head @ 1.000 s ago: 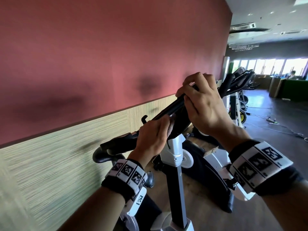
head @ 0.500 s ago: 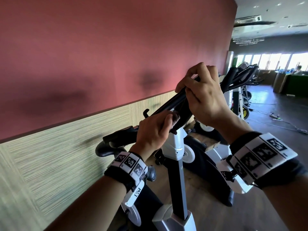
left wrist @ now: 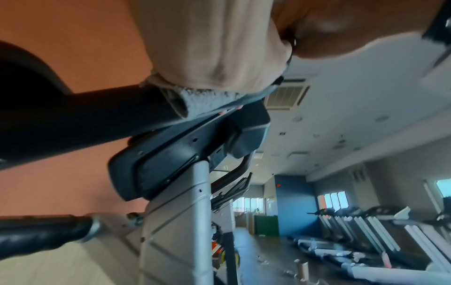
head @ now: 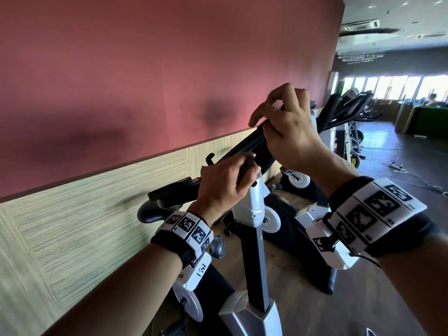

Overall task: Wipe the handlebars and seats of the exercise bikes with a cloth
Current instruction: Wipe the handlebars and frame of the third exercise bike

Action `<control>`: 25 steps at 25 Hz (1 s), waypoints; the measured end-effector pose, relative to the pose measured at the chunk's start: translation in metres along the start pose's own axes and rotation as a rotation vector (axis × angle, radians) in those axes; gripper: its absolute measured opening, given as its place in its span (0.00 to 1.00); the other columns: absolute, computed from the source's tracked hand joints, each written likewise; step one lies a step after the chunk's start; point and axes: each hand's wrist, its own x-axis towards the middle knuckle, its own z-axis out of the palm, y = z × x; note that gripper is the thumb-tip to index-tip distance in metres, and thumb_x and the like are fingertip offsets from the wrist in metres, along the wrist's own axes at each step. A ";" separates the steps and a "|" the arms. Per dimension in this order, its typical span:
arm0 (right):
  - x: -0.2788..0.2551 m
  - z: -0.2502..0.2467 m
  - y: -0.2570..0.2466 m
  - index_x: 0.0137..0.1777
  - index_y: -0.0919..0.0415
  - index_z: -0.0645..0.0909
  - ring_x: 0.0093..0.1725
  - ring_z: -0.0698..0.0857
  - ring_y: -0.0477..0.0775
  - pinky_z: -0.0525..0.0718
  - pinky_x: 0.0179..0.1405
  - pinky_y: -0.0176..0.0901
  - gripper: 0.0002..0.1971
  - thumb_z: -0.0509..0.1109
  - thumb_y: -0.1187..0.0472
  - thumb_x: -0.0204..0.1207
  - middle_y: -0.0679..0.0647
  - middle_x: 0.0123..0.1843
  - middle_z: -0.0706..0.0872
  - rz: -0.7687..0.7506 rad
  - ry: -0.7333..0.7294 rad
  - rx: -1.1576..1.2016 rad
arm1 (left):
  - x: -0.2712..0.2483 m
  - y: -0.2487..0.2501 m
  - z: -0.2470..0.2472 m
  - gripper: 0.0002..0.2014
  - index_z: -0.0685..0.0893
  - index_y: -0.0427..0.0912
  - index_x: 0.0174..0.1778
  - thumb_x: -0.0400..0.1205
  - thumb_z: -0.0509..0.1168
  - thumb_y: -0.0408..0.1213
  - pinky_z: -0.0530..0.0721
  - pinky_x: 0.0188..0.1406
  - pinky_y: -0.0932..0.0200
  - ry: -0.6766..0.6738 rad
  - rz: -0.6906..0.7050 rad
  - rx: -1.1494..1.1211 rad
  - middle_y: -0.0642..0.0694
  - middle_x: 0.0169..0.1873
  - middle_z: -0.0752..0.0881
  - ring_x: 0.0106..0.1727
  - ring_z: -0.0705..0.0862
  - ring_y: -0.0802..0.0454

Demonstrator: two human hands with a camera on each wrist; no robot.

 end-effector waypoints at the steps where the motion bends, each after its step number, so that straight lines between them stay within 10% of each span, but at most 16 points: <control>1: -0.001 0.001 0.000 0.51 0.57 0.90 0.62 0.70 0.61 0.62 0.61 0.40 0.19 0.61 0.73 0.71 0.61 0.59 0.79 0.000 0.000 -0.007 | 0.003 0.005 0.002 0.25 0.88 0.45 0.60 0.89 0.52 0.57 0.68 0.32 0.70 0.004 -0.010 0.023 0.53 0.41 0.91 0.37 0.88 0.56; 5: -0.004 -0.004 -0.002 0.51 0.57 0.89 0.62 0.73 0.67 0.69 0.68 0.55 0.15 0.62 0.69 0.73 0.61 0.60 0.79 -0.008 -0.025 -0.086 | -0.008 -0.004 -0.001 0.21 0.88 0.42 0.62 0.89 0.57 0.53 0.73 0.37 0.71 0.042 0.022 -0.062 0.52 0.44 0.91 0.42 0.87 0.58; 8: -0.005 -0.012 -0.013 0.54 0.58 0.87 0.72 0.72 0.70 0.52 0.84 0.73 0.14 0.63 0.62 0.73 0.64 0.65 0.78 -0.002 -0.073 -0.210 | -0.014 -0.006 -0.003 0.15 0.87 0.48 0.46 0.88 0.56 0.47 0.64 0.32 0.71 0.078 -0.082 -0.019 0.55 0.32 0.86 0.34 0.80 0.56; 12: -0.001 -0.005 -0.033 0.54 0.63 0.85 0.80 0.69 0.70 0.43 0.86 0.72 0.15 0.63 0.59 0.71 0.66 0.69 0.78 -0.193 -0.109 -0.296 | -0.004 0.010 -0.002 0.16 0.68 0.54 0.33 0.89 0.55 0.41 0.55 0.25 0.65 0.032 -0.264 0.063 0.59 0.21 0.66 0.24 0.65 0.59; 18: -0.005 0.023 -0.026 0.49 0.62 0.88 0.59 0.84 0.64 0.45 0.89 0.64 0.14 0.62 0.58 0.76 0.59 0.53 0.88 -0.256 -0.106 -0.497 | -0.038 -0.060 -0.022 0.24 0.79 0.49 0.34 0.90 0.45 0.51 0.65 0.24 0.58 -0.241 -0.332 0.044 0.58 0.20 0.74 0.21 0.73 0.58; 22: -0.006 0.030 -0.028 0.48 0.60 0.89 0.51 0.85 0.63 0.47 0.87 0.60 0.16 0.59 0.55 0.78 0.58 0.47 0.90 -0.202 -0.063 -0.559 | -0.009 -0.065 -0.018 0.24 0.75 0.40 0.36 0.92 0.47 0.48 0.76 0.36 0.48 -0.528 -0.527 0.175 0.41 0.33 0.83 0.36 0.83 0.40; 25: -0.008 0.033 -0.028 0.43 0.60 0.87 0.45 0.84 0.64 0.55 0.84 0.59 0.15 0.60 0.56 0.77 0.58 0.40 0.89 -0.205 -0.025 -0.555 | -0.011 -0.074 -0.013 0.19 0.81 0.47 0.49 0.92 0.49 0.51 0.80 0.39 0.47 -0.367 -0.472 -0.038 0.48 0.39 0.87 0.43 0.86 0.44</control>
